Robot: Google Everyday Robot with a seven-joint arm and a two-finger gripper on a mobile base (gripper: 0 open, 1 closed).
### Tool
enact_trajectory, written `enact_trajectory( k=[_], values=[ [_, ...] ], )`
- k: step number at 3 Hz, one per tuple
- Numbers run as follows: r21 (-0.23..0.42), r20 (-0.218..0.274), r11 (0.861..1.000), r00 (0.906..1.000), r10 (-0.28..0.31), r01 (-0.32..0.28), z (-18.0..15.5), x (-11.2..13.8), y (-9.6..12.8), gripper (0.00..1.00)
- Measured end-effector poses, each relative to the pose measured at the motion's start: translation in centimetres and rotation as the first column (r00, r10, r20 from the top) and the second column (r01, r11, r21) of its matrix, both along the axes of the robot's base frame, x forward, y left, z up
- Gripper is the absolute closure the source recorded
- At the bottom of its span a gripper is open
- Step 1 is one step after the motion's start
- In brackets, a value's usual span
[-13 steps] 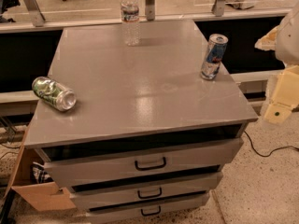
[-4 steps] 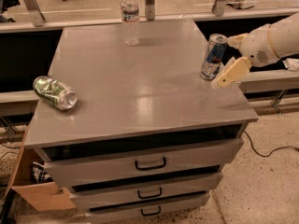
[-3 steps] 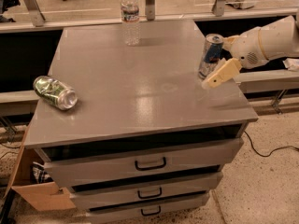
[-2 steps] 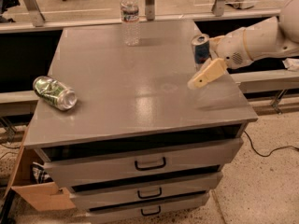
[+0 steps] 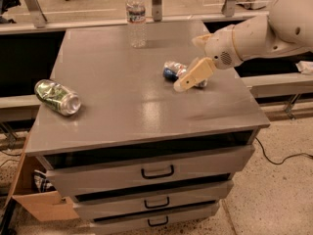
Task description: Knock redbull can over
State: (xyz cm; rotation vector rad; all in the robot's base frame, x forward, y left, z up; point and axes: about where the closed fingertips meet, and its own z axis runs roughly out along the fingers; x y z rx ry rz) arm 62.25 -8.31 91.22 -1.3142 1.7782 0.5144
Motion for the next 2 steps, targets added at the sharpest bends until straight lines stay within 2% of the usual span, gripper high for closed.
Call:
enact_trajectory(
  k=[1, 2],
  values=[
    [0.001, 0.003, 1.000, 0.9999, -0.017, 0.017, 0.3, -0.1, -0.4, 0.00],
    [-0.014, 0.018, 0.999, 0.9993, -0.033, 0.033, 1.0, 0.1, -2.2, 0.00]
  ],
)
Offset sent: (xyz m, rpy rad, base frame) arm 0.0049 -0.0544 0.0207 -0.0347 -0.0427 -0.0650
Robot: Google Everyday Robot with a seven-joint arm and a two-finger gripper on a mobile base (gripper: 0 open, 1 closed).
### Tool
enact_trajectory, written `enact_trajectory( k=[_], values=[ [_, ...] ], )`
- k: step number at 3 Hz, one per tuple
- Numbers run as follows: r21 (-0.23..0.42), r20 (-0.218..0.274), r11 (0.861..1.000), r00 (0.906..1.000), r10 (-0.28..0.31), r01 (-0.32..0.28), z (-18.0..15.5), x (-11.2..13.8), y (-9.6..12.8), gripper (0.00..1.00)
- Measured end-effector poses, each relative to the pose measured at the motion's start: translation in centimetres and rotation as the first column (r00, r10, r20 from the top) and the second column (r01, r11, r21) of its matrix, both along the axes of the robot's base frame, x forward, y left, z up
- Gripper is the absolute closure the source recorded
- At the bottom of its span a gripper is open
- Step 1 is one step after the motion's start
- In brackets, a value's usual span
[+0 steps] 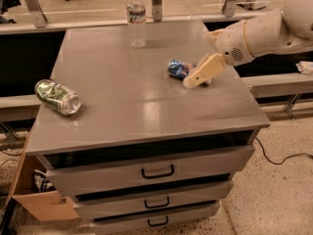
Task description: Knock redbull can over
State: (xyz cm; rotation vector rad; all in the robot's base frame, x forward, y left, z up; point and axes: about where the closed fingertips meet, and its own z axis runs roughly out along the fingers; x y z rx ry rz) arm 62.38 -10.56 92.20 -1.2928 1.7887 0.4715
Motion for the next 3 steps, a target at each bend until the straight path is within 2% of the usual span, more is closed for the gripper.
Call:
enact_trajectory(
  k=[2, 3],
  values=[
    [-0.048, 0.061, 0.999, 0.9980, -0.016, 0.019, 3.4, 1.3, -10.0, 0.00],
    [-0.109, 0.038, 0.994, 0.9991, -0.019, 0.023, 3.8, 0.2, -13.9, 0.00]
  ],
)
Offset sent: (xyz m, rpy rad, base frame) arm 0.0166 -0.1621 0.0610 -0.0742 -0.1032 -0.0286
